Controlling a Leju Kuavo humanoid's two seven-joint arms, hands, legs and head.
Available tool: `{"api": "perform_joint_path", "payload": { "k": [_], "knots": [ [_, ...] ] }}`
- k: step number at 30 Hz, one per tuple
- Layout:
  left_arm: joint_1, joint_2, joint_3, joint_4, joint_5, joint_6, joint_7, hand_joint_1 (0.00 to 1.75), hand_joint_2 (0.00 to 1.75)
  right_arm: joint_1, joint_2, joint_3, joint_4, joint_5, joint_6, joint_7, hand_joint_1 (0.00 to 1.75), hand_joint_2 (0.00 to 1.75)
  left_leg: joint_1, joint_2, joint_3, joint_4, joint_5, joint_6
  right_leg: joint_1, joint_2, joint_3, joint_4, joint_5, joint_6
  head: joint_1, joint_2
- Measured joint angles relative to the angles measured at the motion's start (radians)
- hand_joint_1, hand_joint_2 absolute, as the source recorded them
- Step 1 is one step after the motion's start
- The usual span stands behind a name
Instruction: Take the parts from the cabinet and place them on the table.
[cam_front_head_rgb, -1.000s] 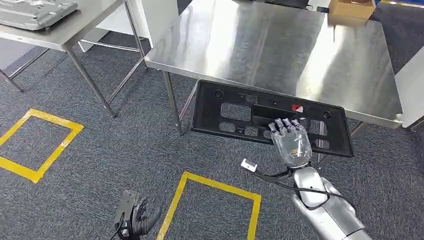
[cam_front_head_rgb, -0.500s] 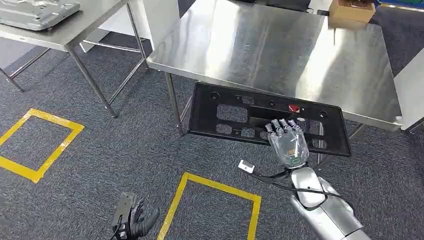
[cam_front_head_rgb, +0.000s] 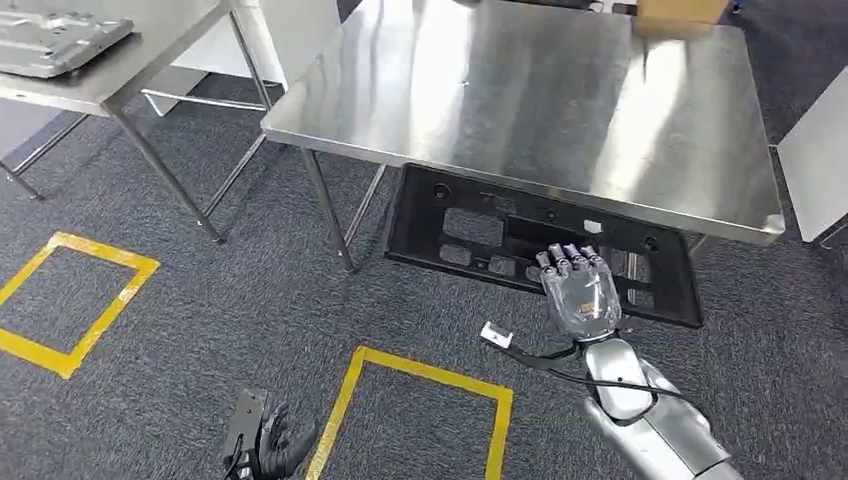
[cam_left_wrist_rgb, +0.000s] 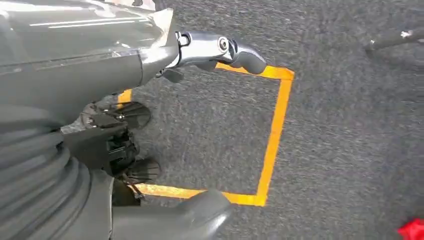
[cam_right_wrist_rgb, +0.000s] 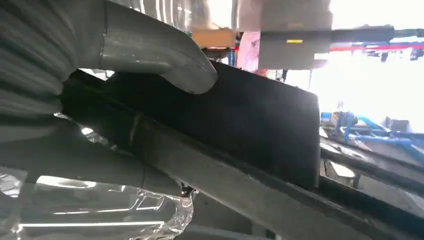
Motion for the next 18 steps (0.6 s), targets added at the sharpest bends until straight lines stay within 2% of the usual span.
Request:
{"api": "perform_joint_path", "payload": {
  "k": [1, 2, 3, 4, 5, 6, 7, 8, 9, 10, 11, 12, 13, 14, 15, 17, 18],
  "knots": [
    [0.001, 0.0, 0.0, 0.0, 0.0, 0.0, 0.0, 0.0, 1.75, 0.0, 0.0, 0.002, -0.002, 0.0, 0.0, 0.0, 1.75, 1.75, -0.002, -0.003, -0.051, 0.09, -0.033, 0.002, 0.006, 0.002, 0.001, 0.0, -0.003, -0.005, -0.002, 0.0],
    [0.003, 0.0, 0.0, 0.0, 0.0, 0.0, 0.0, 0.0, 1.75, 0.001, 0.0, 0.004, -0.002, 0.0, 0.0, 0.0, 1.75, 1.75, -0.003, -0.003, -0.1, 0.169, -0.055, 0.007, 0.014, 0.004, 0.002, 0.0, -0.006, -0.009, -0.002, 0.0],
    [0.004, 0.0, 0.0, 0.0, 0.0, 0.0, 0.0, 0.0, 1.75, 0.003, 0.0, 0.006, -0.002, 0.0, 0.0, 0.0, 1.75, 1.75, -0.006, -0.003, -0.126, 0.2, -0.05, 0.013, 0.02, 0.006, 0.005, 0.0, -0.008, -0.013, -0.002, 0.0],
    [0.004, 0.0, 0.0, 0.0, 0.0, 0.0, 0.0, 0.0, 1.75, 0.004, 0.0, 0.008, -0.002, 0.0, 0.0, 0.0, 1.75, 1.75, -0.01, -0.004, -0.128, 0.185, -0.025, 0.023, 0.026, 0.008, 0.01, 0.0, -0.011, -0.016, -0.001, 0.0],
    [0.004, 0.0, 0.0, 0.0, 0.0, 0.0, 0.0, 0.0, 1.75, 0.003, 0.0, 0.009, -0.002, 0.0, 0.0, 0.0, 1.75, 1.75, -0.017, -0.005, -0.107, 0.126, 0.022, 0.037, 0.033, 0.011, 0.016, 0.0, -0.014, -0.021, -0.002, 0.0],
    [0.004, 0.0, 0.0, 0.0, 0.0, 0.0, 0.0, 0.0, 1.75, 0.003, 0.0, 0.009, -0.003, 0.0, 0.0, 0.0, 1.75, 1.75, -0.026, -0.01, -0.067, 0.031, 0.08, 0.056, 0.039, 0.013, 0.024, -0.001, -0.018, -0.026, -0.001, 0.0],
    [0.003, 0.0, 0.0, 0.0, 0.0, 0.0, 0.0, 0.0, 1.75, 0.003, 0.0, 0.009, -0.006, 0.0, 0.0, 0.0, 1.75, 1.75, -0.037, -0.019, -0.029, -0.055, 0.124, 0.077, 0.041, 0.014, 0.029, -0.002, -0.021, -0.03, -0.002, 0.0],
    [0.001, 0.004, 0.002, -0.002, 0.0, 0.0, 0.0, 0.0, 1.75, 0.002, 0.0, 0.01, -0.007, 0.0, 0.0, 0.0, 1.75, 1.75, -0.044, -0.023, -0.014, -0.084, 0.115, 0.095, 0.041, 0.014, 0.029, -0.002, -0.024, -0.03, 0.004, 0.0],
    [0.003, 0.003, 0.001, -0.003, -0.002, 0.0, 0.0, 0.0, 1.75, 0.001, -0.003, 0.01, -0.007, 0.0, 0.0, 0.0, 1.75, 1.75, -0.05, -0.012, -0.011, -0.098, 0.117, 0.092, 0.047, 0.017, 0.027, -0.004, -0.026, -0.027, 0.007, 0.0],
    [0.002, 0.003, 0.001, -0.006, -0.002, 0.0, 0.001, 0.0, 1.75, 0.003, -0.005, 0.01, -0.008, 0.0, 0.0, 0.0, 1.75, 1.75, -0.056, -0.012, -0.011, -0.098, 0.115, 0.091, 0.038, 0.017, 0.026, -0.005, -0.027, -0.024, 0.0, 0.0],
    [0.003, 0.003, 0.001, -0.007, -0.003, 0.0, 0.001, 0.0, 1.75, 0.004, -0.006, 0.01, -0.008, 0.0, -0.001, -0.001, 1.75, 1.75, -0.058, -0.012, -0.01, -0.1, 0.114, 0.093, 0.035, 0.017, 0.028, -0.009, -0.028, -0.019, 0.001, 0.0],
    [0.002, 0.003, 0.002, -0.008, -0.003, 0.0, 0.001, 0.0, 1.75, 0.003, -0.006, 0.01, -0.008, 0.0, -0.003, -0.001, 1.75, 1.75, -0.058, -0.012, -0.003, -0.113, 0.116, 0.093, 0.039, 0.017, 0.031, -0.016, -0.028, -0.015, -0.002, 0.0],
    [0.003, 0.002, 0.002, -0.01, -0.004, 0.001, 0.002, 0.0, 1.75, 0.004, -0.007, 0.008, -0.012, 0.0, -0.004, -0.003, 1.75, 1.75, -0.041, -0.007, 0.017, -0.139, 0.126, 0.084, 0.044, 0.008, 0.025, -0.007, -0.033, -0.012, 0.0, 0.0],
    [0.001, 0.002, 0.002, -0.01, -0.006, 0.0, 0.001, 0.0, 1.75, 0.002, -0.01, 0.008, -0.012, 0.0, -0.005, -0.004, 1.75, 1.75, -0.043, -0.008, 0.027, -0.15, 0.125, 0.085, 0.043, 0.0, 0.015, 0.021, -0.045, -0.012, 0.0, 0.0],
    [-0.001, 0.001, 0.002, -0.01, -0.007, 0.0, 0.002, 0.0, 1.75, 0.0, -0.013, 0.008, -0.012, 0.0, -0.006, -0.005, 1.75, 1.75, -0.042, -0.007, 0.031, -0.15, 0.124, 0.085, 0.041, 0.0, -0.017, 0.081, -0.068, -0.016, 0.0, 0.0],
    [0.002, -0.001, 0.001, -0.008, -0.007, 0.0, 0.002, 0.0, 1.75, 0.004, -0.019, 0.008, -0.011, 0.0, -0.007, -0.007, 1.75, 1.75, -0.042, -0.007, 0.039, -0.15, 0.115, 0.08, 0.038, 0.0, -0.106, 0.233, -0.116, -0.016, 0.001, 0.0],
    [0.002, -0.001, 0.001, -0.007, -0.007, 0.0, 0.002, 0.0, 1.75, 0.007, -0.021, 0.008, -0.011, 0.0, -0.007, -0.012, 1.75, 1.75, -0.042, -0.007, 0.041, -0.149, 0.111, 0.08, 0.037, 0.0, -0.135, 0.275, -0.119, -0.011, 0.0, 0.0]
  ]
}}
